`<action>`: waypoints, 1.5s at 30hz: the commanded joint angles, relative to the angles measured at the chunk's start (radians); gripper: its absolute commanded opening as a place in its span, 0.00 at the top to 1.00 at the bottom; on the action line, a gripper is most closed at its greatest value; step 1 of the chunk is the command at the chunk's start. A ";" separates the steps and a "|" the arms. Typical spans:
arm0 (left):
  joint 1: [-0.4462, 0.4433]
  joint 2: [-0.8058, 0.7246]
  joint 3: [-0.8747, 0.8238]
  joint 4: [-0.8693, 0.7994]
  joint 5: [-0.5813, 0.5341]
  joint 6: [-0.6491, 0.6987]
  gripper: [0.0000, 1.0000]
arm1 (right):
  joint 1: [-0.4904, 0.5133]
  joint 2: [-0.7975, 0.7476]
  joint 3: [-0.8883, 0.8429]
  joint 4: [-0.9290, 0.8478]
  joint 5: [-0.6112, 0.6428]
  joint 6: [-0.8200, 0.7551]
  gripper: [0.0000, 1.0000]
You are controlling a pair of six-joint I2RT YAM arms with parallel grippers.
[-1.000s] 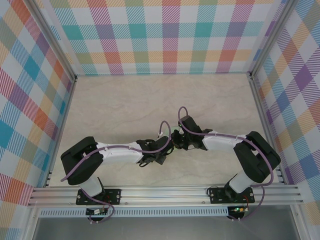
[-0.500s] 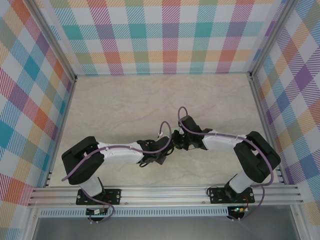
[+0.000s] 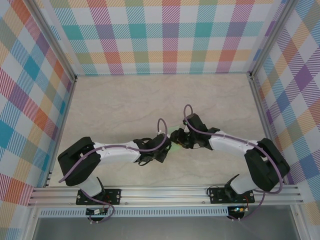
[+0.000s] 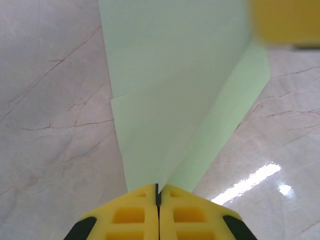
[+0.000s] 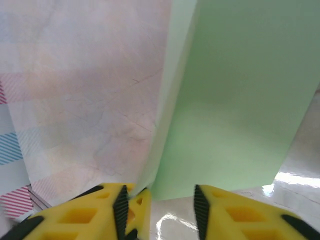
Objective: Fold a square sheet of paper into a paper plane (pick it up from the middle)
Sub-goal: Fourth fold the wing at the center of the table.
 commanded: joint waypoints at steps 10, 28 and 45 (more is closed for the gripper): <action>0.135 -0.044 -0.104 0.165 0.361 -0.039 0.94 | -0.035 -0.200 -0.075 -0.049 -0.078 -0.108 0.54; 0.263 0.017 -0.169 0.308 0.598 -0.117 0.95 | -0.009 0.078 0.002 0.124 -0.194 -0.076 0.80; 0.315 0.054 -0.163 0.328 0.693 -0.128 0.94 | 0.005 0.248 0.104 0.129 -0.174 -0.075 0.81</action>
